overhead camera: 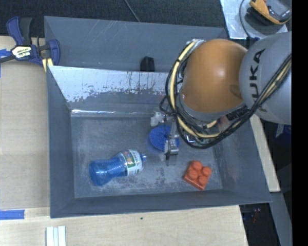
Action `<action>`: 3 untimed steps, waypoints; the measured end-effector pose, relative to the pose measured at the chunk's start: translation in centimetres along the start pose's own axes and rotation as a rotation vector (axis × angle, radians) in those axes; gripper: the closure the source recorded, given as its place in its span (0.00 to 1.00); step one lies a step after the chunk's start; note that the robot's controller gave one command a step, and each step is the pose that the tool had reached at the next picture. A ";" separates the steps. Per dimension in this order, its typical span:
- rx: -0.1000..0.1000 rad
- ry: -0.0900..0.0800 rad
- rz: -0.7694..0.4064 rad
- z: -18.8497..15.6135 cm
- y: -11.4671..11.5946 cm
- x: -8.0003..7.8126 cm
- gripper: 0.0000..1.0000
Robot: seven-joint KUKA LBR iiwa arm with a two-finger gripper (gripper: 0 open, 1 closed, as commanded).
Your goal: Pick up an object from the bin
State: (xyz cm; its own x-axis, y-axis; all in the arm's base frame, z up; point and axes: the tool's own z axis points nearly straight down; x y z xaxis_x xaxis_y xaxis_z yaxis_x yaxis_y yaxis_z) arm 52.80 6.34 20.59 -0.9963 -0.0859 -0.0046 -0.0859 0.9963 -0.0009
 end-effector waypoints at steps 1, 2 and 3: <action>-0.002 -0.002 0.059 0.9 1.3 -1.6 0.00; -0.001 -0.003 -0.036 5.0 3.7 -1.3 0.00; -0.001 -0.003 -0.095 4.9 1.6 -0.1 0.00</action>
Offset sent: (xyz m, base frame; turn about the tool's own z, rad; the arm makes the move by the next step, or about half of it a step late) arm 0.0031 0.0597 -0.0799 -0.1463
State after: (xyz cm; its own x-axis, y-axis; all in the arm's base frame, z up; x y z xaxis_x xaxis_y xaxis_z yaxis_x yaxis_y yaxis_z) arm 52.81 7.93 15.68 -0.9836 -0.1801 -0.0074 -0.1801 0.9836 -0.0008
